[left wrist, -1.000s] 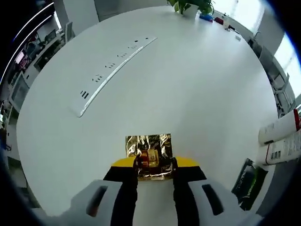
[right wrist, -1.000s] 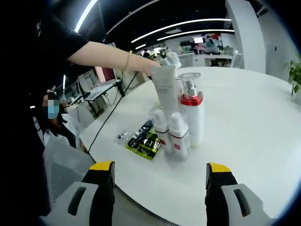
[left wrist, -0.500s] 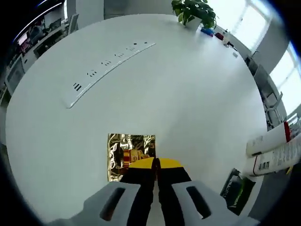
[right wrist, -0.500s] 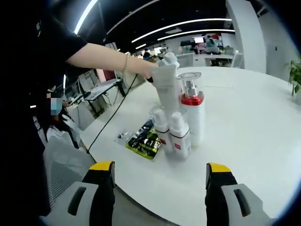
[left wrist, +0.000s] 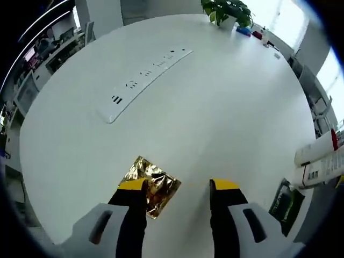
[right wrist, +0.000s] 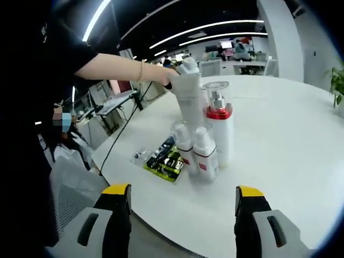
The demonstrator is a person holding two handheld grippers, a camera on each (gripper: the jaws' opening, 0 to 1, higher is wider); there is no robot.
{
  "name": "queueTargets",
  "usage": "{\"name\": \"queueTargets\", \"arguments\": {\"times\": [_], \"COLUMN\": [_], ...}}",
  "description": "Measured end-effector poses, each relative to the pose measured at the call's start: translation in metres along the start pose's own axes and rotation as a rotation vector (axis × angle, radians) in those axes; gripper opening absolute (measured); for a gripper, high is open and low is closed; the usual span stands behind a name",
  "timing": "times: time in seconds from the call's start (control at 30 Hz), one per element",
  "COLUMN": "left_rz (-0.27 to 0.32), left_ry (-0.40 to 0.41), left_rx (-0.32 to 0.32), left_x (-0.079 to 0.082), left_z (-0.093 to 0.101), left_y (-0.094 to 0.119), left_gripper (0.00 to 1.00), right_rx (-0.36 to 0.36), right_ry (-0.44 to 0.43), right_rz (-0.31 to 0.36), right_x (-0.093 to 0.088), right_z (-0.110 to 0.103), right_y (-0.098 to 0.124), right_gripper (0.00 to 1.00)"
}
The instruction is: Arrange the skincare products in the storage area until every visible bottle or jar stands upright without overlapping.
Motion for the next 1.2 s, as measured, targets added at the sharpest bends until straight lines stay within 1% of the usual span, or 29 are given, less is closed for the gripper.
{"name": "queueTargets", "arguments": {"times": [0.03,0.1,0.13,0.27,0.3,0.4,0.5,0.53,0.6,0.63,0.67,0.77,0.8,0.93,1.07,1.2], "left_rz": [-0.018,-0.047,-0.050,-0.067,-0.077,-0.082,-0.095,-0.101,-0.104,-0.108,-0.114,-0.121,-0.121,-0.112,-0.104,-0.119], "left_ry": [-0.001,-0.011,-0.015,-0.030,-0.036,-0.038,-0.076,-0.085,-0.145,-0.161,-0.153,-0.164,-0.162,-0.146,-0.137,-0.135], "left_rx": [0.025,0.056,0.065,0.063,0.063,0.052,0.038,0.015,-0.033,-0.045,-0.056,-0.089,-0.080,-0.080,-0.068,-0.068], "left_x": [-0.004,-0.009,-0.010,-0.012,-0.013,-0.011,-0.009,-0.009,-0.006,-0.006,-0.008,-0.009,-0.008,-0.007,-0.008,-0.011], "left_z": [-0.007,-0.021,-0.022,-0.027,-0.031,-0.027,-0.027,-0.022,-0.016,-0.015,-0.011,-0.006,-0.010,-0.013,-0.013,-0.011], "left_y": [0.002,0.002,0.002,0.001,-0.002,-0.001,-0.003,-0.005,-0.008,-0.009,-0.009,-0.011,-0.011,-0.014,-0.013,-0.012], "left_gripper": [0.50,0.52,0.52,0.56,0.57,0.57,0.57,0.55,0.50,0.46,0.44,0.36,0.37,0.36,0.36,0.36], "right_rx": [0.000,0.000,0.000,0.000,0.001,0.001,0.000,-0.001,-0.001,-0.002,-0.003,-0.004,-0.004,-0.004,-0.003,-0.002], "right_ry": [-0.001,-0.003,-0.003,-0.002,-0.002,-0.002,-0.002,-0.001,-0.003,-0.003,-0.003,-0.003,-0.003,-0.002,-0.001,0.002], "right_rz": [-0.001,-0.001,-0.002,-0.006,-0.007,-0.010,-0.012,-0.013,-0.012,-0.014,-0.015,-0.016,-0.017,-0.017,-0.017,-0.017], "right_x": [0.000,0.000,0.000,-0.001,-0.001,-0.001,-0.002,-0.002,-0.002,-0.002,-0.002,-0.002,-0.002,-0.002,-0.002,-0.002], "right_z": [0.000,0.000,0.000,0.000,0.000,0.000,0.000,0.000,0.000,0.000,0.000,0.000,0.000,0.000,0.000,0.000], "right_y": [0.000,0.000,0.000,0.000,0.000,-0.001,-0.001,-0.001,-0.001,-0.001,-0.001,-0.001,-0.001,-0.001,-0.001,-0.001], "right_gripper": [0.81,0.81,0.81,0.81,0.81,0.81,0.81,0.81,0.81,0.81,0.81,0.81,0.81,0.81,0.81,0.81]}}
Point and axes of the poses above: the point that each gripper's makers call its tool centre point, and the gripper's own axes: y roughly backward along the fingers, z roughly to its right, x roughly out of its top, the point moved 2 cm from there along y, roughly backward along the fingers, and after that the axes turned 12 degrees about -x, right-handed, at the moved point
